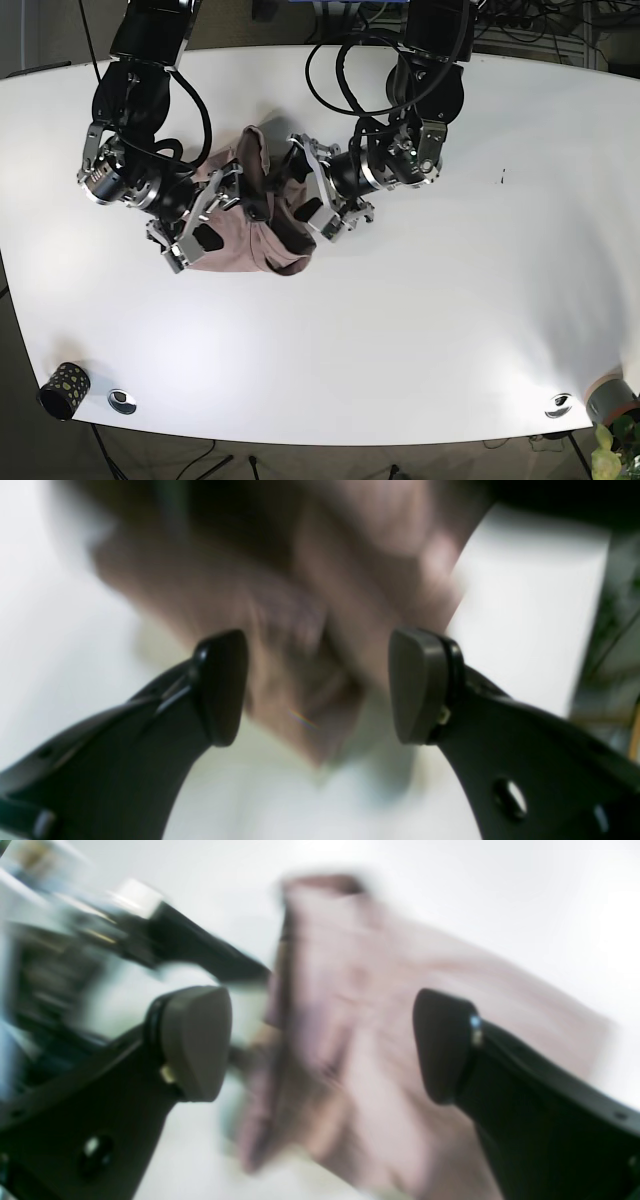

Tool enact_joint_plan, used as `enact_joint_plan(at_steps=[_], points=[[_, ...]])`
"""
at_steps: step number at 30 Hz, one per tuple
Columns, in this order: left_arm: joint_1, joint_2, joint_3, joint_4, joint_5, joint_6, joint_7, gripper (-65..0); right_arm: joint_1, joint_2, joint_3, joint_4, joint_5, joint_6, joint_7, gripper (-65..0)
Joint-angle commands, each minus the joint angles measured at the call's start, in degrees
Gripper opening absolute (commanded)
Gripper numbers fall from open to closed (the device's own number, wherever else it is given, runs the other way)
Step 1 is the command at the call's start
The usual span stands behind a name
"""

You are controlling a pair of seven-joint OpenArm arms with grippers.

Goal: Fold the T-shirt properly
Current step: 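Fold the strip in half, left gripper bringing its end onto the right, then release the bundle and press it flat with both grippers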

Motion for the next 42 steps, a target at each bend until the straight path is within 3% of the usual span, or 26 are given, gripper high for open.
enact_joint_plan(at_steps=[1, 11, 17, 21, 28, 31, 36, 42], points=[[-0.13, 0.31, -2.07, 4.50, -2.15, -0.22, -1.19, -24.3, -0.13, 0.80, 2.38, 1.09, 0.74, 0.30, 0.92, -14.4], [0.14, -8.12, -9.10, 9.87, -2.50, -0.57, 2.41, -24.3, -3.82, 0.28, 2.38, 0.65, 0.48, 0.30, 0.92, -20.3], [1.10, -11.81, -14.64, 13.12, -2.50, -0.66, 2.59, -24.3, -6.02, -1.31, -2.81, -2.78, 0.66, 0.30, 1.00, -27.6], [1.02, -13.13, -15.61, 15.14, -2.50, -0.66, 2.59, -24.3, -7.25, -2.54, -9.49, -1.99, 0.66, 0.30, 1.18, -31.7], [-0.39, -12.95, -14.99, 15.84, -2.24, -0.66, 2.59, -24.3, -8.31, -3.42, -15.73, 0.83, 0.30, 0.30, 1.18, -31.9], [-1.44, -12.95, -12.27, 15.58, -2.24, -0.39, 2.59, -24.3, -8.13, -2.80, -13.88, 1.00, 0.22, 0.30, 1.18, -31.9], [-2.15, -12.60, -5.41, 15.49, -2.15, -0.22, 2.32, -24.3, -5.67, -0.16, -5.09, 1.09, 0.74, 0.30, 1.18, -31.7], [-4.70, -8.38, 1.71, 11.62, -2.06, -0.22, 2.32, -24.3, -1.62, 3.35, 4.40, -0.14, 0.57, 0.30, 1.18, -32.2]])
